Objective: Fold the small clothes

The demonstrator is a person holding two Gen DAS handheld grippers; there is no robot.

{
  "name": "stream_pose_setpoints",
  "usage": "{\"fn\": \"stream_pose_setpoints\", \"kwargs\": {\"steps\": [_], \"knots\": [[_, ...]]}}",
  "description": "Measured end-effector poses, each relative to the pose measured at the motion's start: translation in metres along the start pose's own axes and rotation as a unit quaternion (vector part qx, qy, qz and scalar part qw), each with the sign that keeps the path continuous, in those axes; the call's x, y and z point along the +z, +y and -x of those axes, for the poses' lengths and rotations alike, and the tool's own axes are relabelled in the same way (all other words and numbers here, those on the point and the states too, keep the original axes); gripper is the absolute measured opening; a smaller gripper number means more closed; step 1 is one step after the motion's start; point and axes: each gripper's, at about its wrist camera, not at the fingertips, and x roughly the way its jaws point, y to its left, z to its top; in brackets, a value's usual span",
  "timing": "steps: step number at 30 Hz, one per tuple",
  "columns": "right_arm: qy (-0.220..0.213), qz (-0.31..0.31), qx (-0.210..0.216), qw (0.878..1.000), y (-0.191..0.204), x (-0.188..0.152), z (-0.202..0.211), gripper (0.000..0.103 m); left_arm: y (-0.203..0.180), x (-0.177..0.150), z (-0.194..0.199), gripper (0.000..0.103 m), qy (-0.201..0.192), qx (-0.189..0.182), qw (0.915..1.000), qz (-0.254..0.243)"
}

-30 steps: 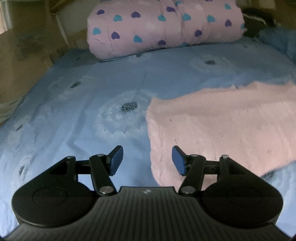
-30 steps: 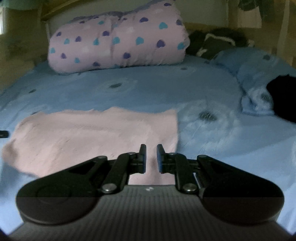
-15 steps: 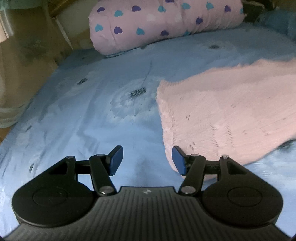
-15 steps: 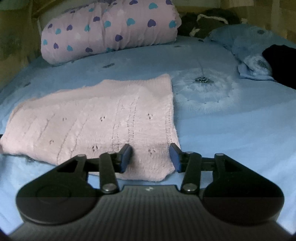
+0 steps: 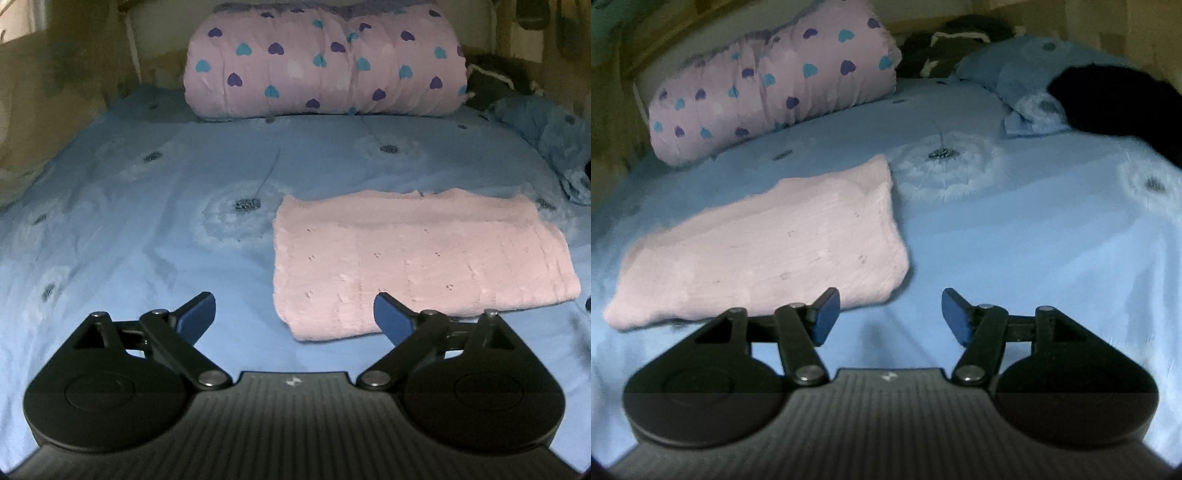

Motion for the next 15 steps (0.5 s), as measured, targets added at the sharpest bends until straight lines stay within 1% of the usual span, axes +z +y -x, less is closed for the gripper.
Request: {"fn": "stream_pose_setpoints", "kwargs": {"steps": [4, 5, 8, 10, 12, 15], "knots": [[0.006, -0.041, 0.029, 0.999, 0.007, -0.012, 0.011, 0.063, -0.009, -0.016, -0.025, 0.095, 0.017, -0.027, 0.9992, 0.026], [0.008, -0.05, 0.036, 0.998, 0.01, -0.014, 0.012, 0.063, -0.012, -0.019, -0.035, 0.095, 0.022, -0.026, 0.9991, 0.024], [0.004, -0.071, 0.054, 0.996, 0.02, -0.014, 0.01, 0.063, -0.017, -0.02, -0.057, 0.095, 0.026, -0.005, 0.9996, 0.011], [-0.005, -0.081, 0.052, 0.995, 0.025, -0.013, 0.005, 0.063, -0.018, -0.017, -0.07, 0.095, 0.026, 0.002, 0.9996, 0.009], [-0.009, -0.099, 0.041, 0.994, 0.027, -0.013, -0.005, 0.063, -0.016, -0.016, -0.081, 0.095, 0.031, -0.003, 0.9994, 0.015], [0.002, -0.149, 0.035, 0.988, 0.026, -0.016, -0.027, 0.064, -0.015, -0.016, -0.098, 0.095, 0.05, -0.011, 0.9985, 0.016]]}}
